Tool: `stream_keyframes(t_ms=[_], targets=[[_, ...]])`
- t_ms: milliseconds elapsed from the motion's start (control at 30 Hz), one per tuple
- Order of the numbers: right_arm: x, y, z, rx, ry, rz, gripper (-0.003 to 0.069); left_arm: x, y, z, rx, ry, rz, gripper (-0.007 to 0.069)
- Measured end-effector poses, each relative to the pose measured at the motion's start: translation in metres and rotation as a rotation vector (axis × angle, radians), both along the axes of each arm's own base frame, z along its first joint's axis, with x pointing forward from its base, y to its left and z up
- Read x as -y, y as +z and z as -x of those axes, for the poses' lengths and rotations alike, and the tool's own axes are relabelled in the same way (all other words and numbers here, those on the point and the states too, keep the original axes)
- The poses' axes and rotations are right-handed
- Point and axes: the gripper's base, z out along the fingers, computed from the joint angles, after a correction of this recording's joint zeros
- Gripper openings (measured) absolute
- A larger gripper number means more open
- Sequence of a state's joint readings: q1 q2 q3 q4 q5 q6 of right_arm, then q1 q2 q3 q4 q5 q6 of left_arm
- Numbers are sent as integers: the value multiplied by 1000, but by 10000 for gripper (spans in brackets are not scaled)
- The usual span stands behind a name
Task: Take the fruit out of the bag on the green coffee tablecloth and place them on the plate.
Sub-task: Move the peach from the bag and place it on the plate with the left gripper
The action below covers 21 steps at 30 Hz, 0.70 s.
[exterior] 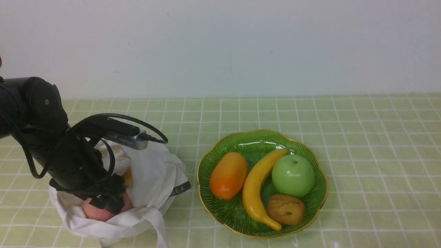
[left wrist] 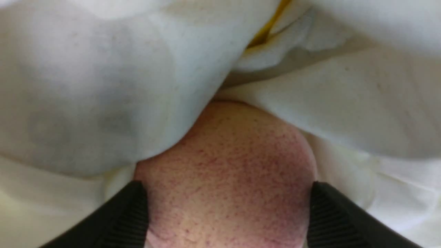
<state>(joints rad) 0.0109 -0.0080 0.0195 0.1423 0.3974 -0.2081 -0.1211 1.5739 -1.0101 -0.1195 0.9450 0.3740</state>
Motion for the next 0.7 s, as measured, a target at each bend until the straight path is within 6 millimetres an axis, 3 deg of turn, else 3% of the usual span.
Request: stream_keyframes(t_ms=[367,600,700], targets=[[0,0,0,0,0,0,-14,-4,67,25,306,14,34,505],[0,0,0,0,0,0,-14,-4,85,28,438,29,61,505],[0,0,0,0,0,0,-14,3,90,28,459,67,159,505]])
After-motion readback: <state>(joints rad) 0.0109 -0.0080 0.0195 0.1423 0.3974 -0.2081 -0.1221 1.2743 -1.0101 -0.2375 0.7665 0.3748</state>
